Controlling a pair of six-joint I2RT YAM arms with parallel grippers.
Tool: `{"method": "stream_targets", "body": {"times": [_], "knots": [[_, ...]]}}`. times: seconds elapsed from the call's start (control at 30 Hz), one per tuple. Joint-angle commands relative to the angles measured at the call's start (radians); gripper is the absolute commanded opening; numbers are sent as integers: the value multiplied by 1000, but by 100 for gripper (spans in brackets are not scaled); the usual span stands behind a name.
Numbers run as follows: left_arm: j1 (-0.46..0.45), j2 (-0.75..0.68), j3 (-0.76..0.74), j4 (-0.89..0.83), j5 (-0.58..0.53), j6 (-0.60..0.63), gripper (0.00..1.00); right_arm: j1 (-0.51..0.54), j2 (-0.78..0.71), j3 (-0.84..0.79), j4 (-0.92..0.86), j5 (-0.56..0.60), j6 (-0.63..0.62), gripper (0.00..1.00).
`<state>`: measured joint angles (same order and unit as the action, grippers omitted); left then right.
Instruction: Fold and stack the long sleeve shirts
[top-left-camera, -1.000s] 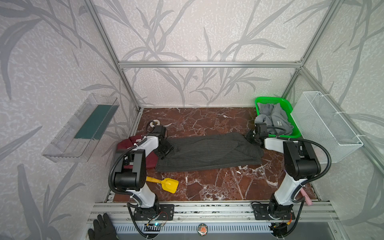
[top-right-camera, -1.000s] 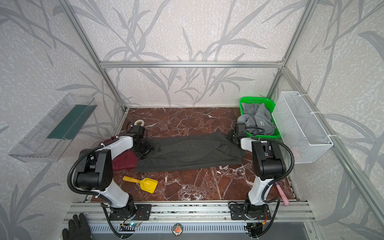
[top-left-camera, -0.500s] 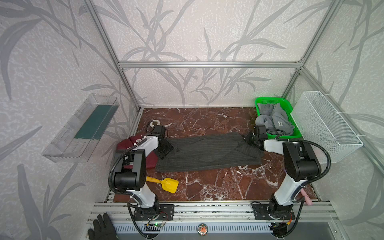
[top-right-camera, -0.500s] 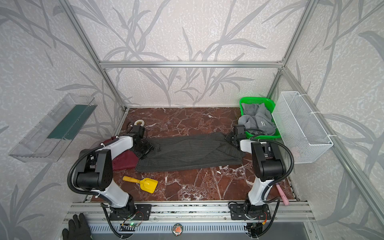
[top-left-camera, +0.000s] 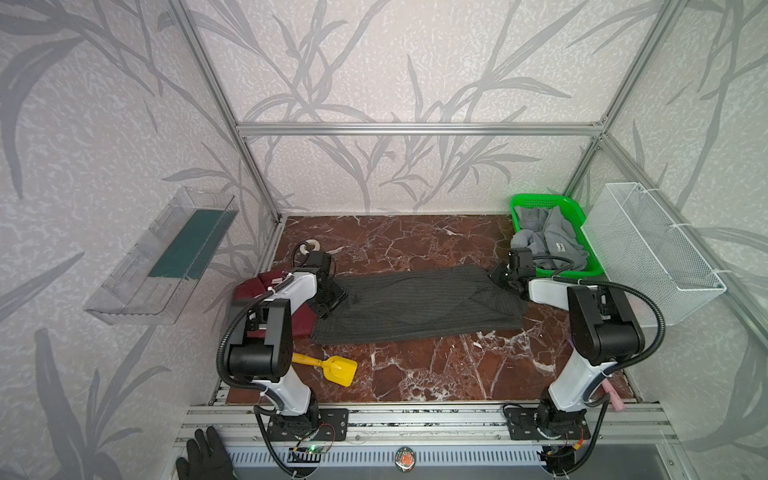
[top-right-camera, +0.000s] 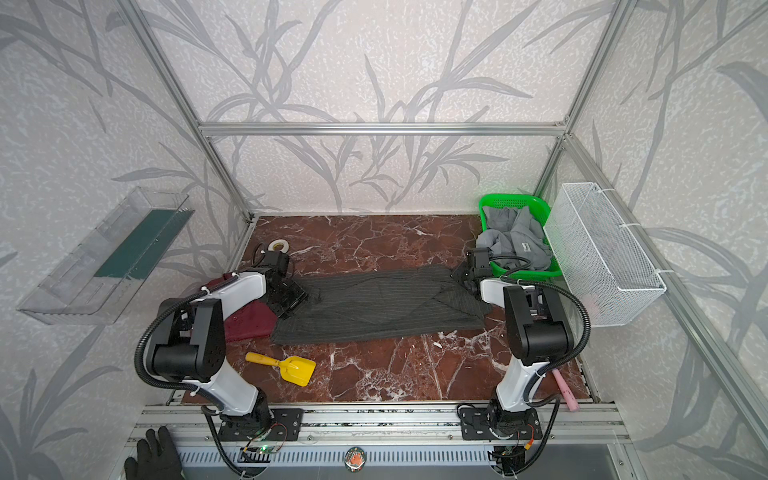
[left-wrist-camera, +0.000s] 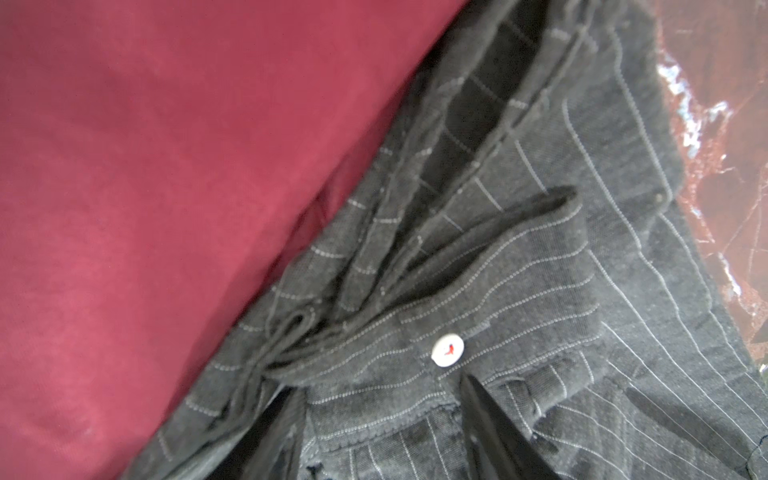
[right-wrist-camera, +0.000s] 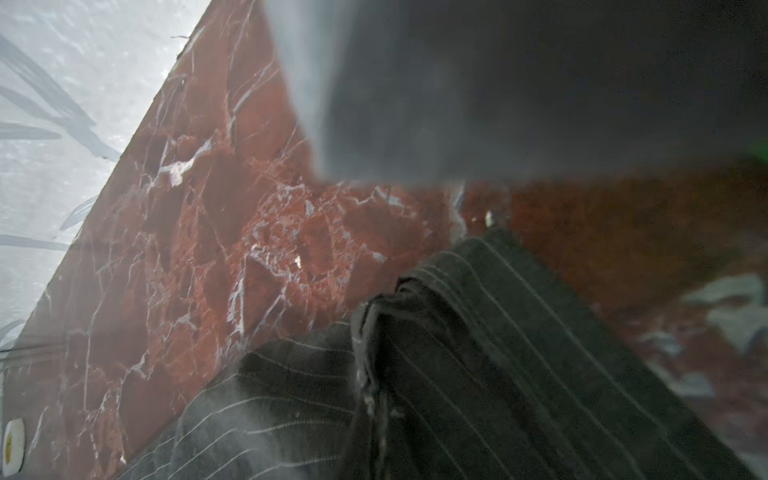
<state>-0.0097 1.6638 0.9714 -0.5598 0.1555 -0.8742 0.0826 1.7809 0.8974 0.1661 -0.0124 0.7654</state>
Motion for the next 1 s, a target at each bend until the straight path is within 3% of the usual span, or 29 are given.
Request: {"method": "stream_targets", "body": {"times": [0.0, 0.43, 0.6, 0.83, 0.87, 0.97], "knots": [[10, 25, -31, -14, -28, -10, 61, -19, -35, 52, -87, 116, -24, 0], [14, 32, -24, -31, -42, -7, 61, -39, -1, 97, -191, 104, -40, 0], [16, 35, -21, -26, -34, -11, 61, -19, -126, 121, -202, 15, -40, 0], [14, 33, -21, -12, -5, -24, 61, 44, -247, 115, -371, 7, -40, 0], [14, 30, -22, -13, -4, -24, 61, 54, -257, 113, -408, 12, -40, 21], [15, 24, -26, -15, -2, -25, 61, 71, -276, 126, -514, 71, -40, 21]]}}
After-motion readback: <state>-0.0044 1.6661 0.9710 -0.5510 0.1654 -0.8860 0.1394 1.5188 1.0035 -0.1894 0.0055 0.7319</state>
